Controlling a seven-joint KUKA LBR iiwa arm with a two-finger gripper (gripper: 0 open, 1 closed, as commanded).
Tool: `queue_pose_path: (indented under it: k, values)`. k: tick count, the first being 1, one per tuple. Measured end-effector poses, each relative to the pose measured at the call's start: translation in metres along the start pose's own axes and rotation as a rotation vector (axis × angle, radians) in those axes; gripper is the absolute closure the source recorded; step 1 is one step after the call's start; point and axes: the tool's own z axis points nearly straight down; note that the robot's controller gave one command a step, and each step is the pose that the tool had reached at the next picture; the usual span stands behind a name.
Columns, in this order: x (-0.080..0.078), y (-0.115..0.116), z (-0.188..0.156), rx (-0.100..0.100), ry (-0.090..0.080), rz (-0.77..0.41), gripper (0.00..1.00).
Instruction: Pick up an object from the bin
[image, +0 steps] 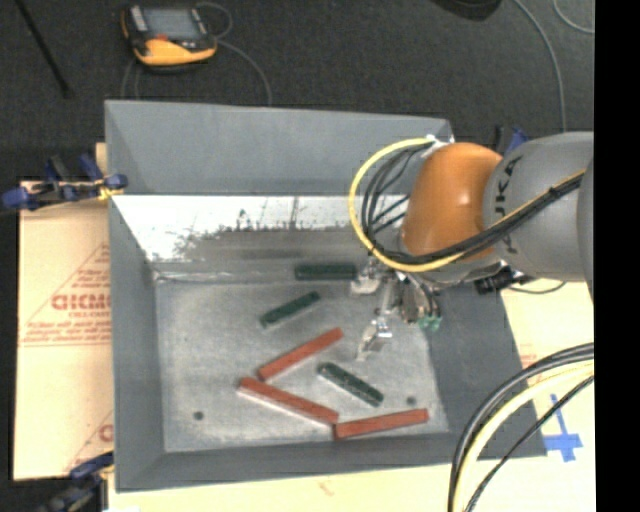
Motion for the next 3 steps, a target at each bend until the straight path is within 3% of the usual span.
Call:
queue_pose_path:
  k: [1,2,3]
  values:
    - [0.106,0.037,0.041,0.002,-0.010,-0.042,1.00]
    - [0.106,0.037,0.041,0.002,-0.010,-0.043,1.00]
    - [0.060,0.002,-0.162,0.000,-0.001,-0.072,1.00]
